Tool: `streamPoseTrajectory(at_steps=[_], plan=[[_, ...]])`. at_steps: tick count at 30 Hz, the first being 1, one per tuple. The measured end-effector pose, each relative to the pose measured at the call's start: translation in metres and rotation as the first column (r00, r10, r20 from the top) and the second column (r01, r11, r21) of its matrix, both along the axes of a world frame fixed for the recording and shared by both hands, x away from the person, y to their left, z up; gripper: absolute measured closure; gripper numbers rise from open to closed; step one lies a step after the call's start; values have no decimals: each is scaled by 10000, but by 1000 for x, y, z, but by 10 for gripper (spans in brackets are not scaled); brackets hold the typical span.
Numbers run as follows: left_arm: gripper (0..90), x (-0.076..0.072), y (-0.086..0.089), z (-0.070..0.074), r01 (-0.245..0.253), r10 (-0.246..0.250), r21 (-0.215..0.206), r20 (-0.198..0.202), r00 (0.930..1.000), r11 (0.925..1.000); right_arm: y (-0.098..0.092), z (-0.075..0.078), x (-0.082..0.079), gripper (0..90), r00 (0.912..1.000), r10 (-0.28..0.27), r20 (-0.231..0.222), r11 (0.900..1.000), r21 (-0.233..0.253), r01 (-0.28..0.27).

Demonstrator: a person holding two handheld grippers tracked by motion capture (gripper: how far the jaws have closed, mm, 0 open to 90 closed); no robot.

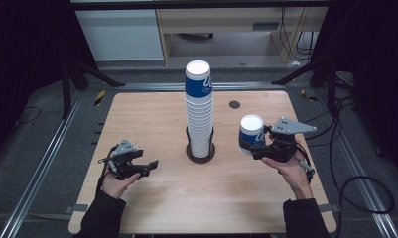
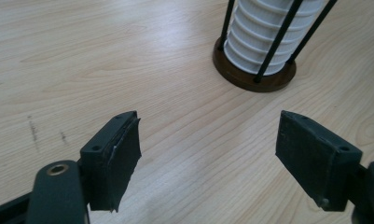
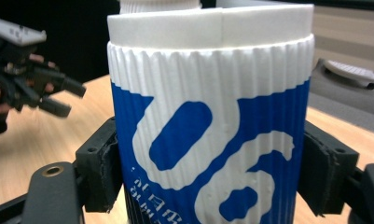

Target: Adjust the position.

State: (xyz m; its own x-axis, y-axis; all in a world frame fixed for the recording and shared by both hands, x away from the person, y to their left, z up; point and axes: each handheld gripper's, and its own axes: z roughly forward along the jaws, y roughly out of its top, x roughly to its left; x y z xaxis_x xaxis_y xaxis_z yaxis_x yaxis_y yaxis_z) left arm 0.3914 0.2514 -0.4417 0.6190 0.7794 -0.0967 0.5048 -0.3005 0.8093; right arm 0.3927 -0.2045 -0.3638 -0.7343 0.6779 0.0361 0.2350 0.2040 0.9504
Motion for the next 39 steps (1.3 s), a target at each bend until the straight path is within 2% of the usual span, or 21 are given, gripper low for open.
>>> streamPoseTrajectory(at_steps=[3, 5, 8, 11, 15, 16, 17, 25, 26, 27, 28, 29, 31, 32, 33, 34, 35, 39], plan=[[212, -2, -5, 4, 261, -261, 39, 66, 9996, 9997, 3, -14, -1, 219, 9993, 337, -150, 9993, -175, -339], [212, -4, -9, 5, 421, -421, 22, 91, 9991, 9991, 7, -17, -1, 219, 9985, 489, -250, 9975, -494, -501], [213, -6, -13, 8, 666, -665, -101, 87, 9977, 9977, 12, -22, -3, 219, 9952, 937, -279, 9934, -643, -953], [214, -7, -18, 11, 892, -891, -136, 117, 9960, 9959, 18, -26, -4, 219, 9915, 1244, -370, 9871, -971, -1274], [214, -11, -23, 14, 1181, -1177, -206, 177, 9929, 9928, 28, -29, -6, 219, 9811, 1881, -452, 9738, -1211, -1923], [214, -11, -23, 14, 1181, -1177, -206, 177, 9929, 9928, 28, -29, -6, 219, 9811, 1881, -452, 9738, -1211, -1923], [214, -12, -26, 16, 1384, -1379, -295, 186, 9903, 9899, 33, -32, -6, 219, 9759, 2123, -510, 9674, -1301, -2173], [211, -16, -36, 24, 2001, -1993, -431, 223, 9797, 9788, 52, -41, -6, 219, 9479, 3091, -766, 9347, -1592, -3177], [210, -16, -36, 24, 2001, -1993, -431, 223, 9797, 9788, 52, -41, -6, 219, 9479, 3091, -766, 9347, -1592, -3177], [210, -17, -39, 25, 2171, -2162, -445, 243, 9760, 9751, 56, -43, -6, 219, 9415, 3260, -855, 9263, -1699, -3362], [209, -17, -39, 25, 2171, -2162, -445, 243, 9760, 9751, 56, -43, -6, 219, 9415, 3260, -855, 9263, -1699, -3362], [209, -18, -42, 27, 2362, -2353, -426, 266, 9716, 9708, 60, -45, -6, 219, 9347, 3435, -917, 9183, -1760, -3547], [206, -19, -46, 28, 2516, -2506, -423, 279, 9677, 9669, 65, -46, -6, 219, 9270, 3626, -962, 9089, -1834, -3745], [205, -19, -46, 28, 2516, -2506, -423, 279, 9677, 9669, 65, -46, -6, 219, 9270, 3626, -962, 9089, -1834, -3745], [204, -20, -48, 29, 2678, -2668, -443, 268, 9634, 9624, 69, -48, -5, 219, 9212, 3758, -1008, 9009, -1933, -3887], [203, -20, -48, 29, 2678, -2668, -443, 268, 9634, 9624, 69, -48, -5, 219, 9212, 3758, -1008, 9009, -1933, -3887], [201, -21, -51, 30, 2744, -2733, -419, 287, 9615, 9607, 72, -51, -5, 219, 9163, 3862, -1065, 8933, -2045, -4002], [197, -22, -55, 31, 2897, -2887, -437, 284, 9570, 9561, 76, -53, -4, 219, 9102, 3986, -1124, 8862, -2082, -4138]])
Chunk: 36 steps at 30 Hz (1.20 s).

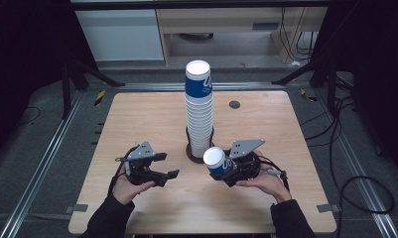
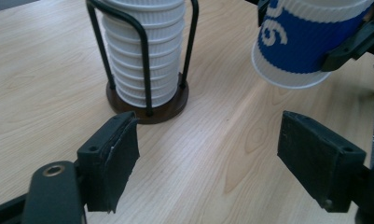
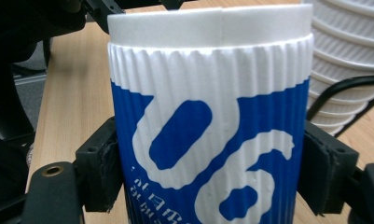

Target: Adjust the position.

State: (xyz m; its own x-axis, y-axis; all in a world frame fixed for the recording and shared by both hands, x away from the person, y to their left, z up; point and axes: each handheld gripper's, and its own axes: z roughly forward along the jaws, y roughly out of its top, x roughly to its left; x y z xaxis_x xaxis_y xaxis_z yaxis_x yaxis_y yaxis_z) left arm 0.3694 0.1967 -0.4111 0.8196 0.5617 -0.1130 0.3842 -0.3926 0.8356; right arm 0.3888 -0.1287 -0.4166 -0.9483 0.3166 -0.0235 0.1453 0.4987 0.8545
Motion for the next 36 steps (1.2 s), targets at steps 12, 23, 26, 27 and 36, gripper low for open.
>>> streamPoseTrajectory(at_steps=[12, 23, 26, 27, 36], plan=[[182, -6, -17, 2, 738, -738, 54, -39, 9973, 9973, 22, -12, 1, 219, 9973, 719, -156, 9961, -495, -726], [177, -7, -24, 8, 1273, -1273, -8, -143, 9918, 9919, 38, -14, -1, 220, 9931, 1175, -8, 9899, -803, -1172], [177, -7, -29, 12, 1522, -1522, -34, -112, 9883, 9883, 43, -13, -2, 220, 9908, 1346, 136, 9868, -922, -1328], [177, -7, -29, 12, 1522, -1522, -34, -112, 9883, 9883, 43, -13, -2, 220, 9908, 1346, 136, 9868, -922, -1328], [182, -4, -45, 6, 1853, -1836, 411, -410, 9821, 9818, 56, -21, 0, 221, 9856, 1676, 204, 9785, -1256, -1638]])
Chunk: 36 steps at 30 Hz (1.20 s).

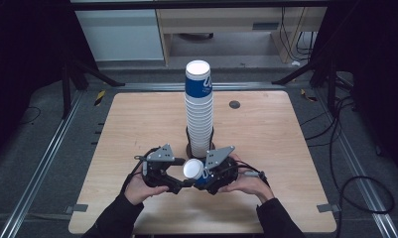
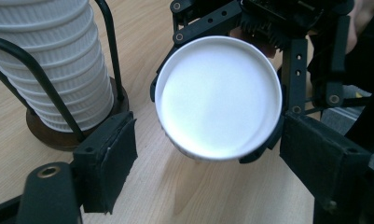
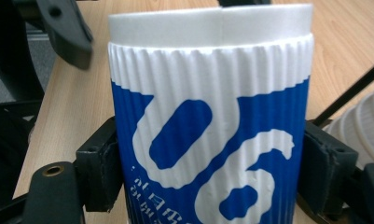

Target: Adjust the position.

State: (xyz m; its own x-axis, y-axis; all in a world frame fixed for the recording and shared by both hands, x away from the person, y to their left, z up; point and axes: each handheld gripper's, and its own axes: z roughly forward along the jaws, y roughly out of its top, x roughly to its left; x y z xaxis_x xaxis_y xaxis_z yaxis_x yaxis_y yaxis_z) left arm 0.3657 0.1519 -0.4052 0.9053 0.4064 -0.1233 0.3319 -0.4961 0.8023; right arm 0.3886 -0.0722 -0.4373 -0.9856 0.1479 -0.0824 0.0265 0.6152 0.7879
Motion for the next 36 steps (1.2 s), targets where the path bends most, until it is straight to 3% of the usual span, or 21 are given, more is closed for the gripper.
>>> streamPoseTrajectory(at_steps=[10, 18, 23, 25, 30, 36], plan=[[213, -1, -11, -7, 165, -164, 645, -33, 9999, 9978, 11, -5, -4, 221, 9996, 250, 105, 9992, -323, -247], [263, 0, -13, -10, 193, -181, 772, -167, 9997, 9968, 15, -7, -5, 219, 9993, 333, 148, 9979, -565, -324], [264, -1, -12, -9, 135, -123, 714, -170, 9998, 9974, 15, -7, -5, 210, 9997, 223, 84, 9985, -500, -219], [265, 0, -11, -8, 89, -78, 723, -167, 9998, 9973, 15, -7, -4, 168, 9999, 121, 85, 9991, -418, -117], [267, 0, -9, -7, 45, -37, 557, -150, 9999, 9984, 11, -4, -3, 127, 9999, -40, -143, 9998, -197, 37], [268, 3, 0, -3, -150, 153, 282, -111, 9998, 9995, 4, 0, -2, 109, 9996, -282, -100, 9996, -17, 282]])
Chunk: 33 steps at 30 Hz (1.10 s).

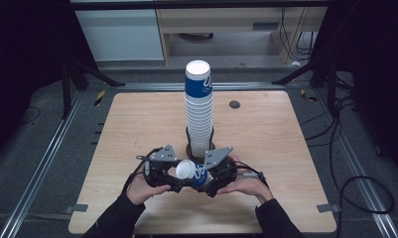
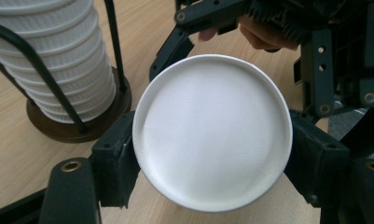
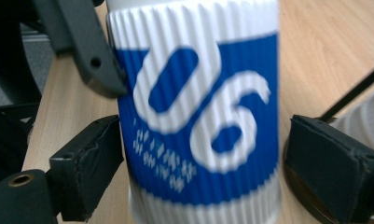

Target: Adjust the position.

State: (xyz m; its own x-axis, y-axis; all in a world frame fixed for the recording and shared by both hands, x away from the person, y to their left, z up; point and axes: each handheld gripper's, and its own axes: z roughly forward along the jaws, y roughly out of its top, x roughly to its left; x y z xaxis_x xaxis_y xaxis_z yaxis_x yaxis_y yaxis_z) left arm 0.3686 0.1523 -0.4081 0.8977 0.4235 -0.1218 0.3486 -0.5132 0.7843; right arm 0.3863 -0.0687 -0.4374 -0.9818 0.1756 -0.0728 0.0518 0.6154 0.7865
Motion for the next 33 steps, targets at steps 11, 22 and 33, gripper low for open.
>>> streamPoseTrajectory(at_steps=[11, 22, 33], plan=[[268, 9, 25, 7, -727, 750, -838, 242, 9969, 9938, -36, 12, 4, 98, 9944, -1022, -261, 9858, 1311, 1048], [268, 8, 35, 12, -506, 617, -2340, 406, 9973, 9709, -54, 11, 9, 99, 9843, -1438, -1026, 9569, 2393, 1648], [269, 4, 28, 14, 68, 72, -2766, 498, 9987, 9610, -47, 7, 9, 94, 9869, -750, -1431, 9523, 2833, 1134]])
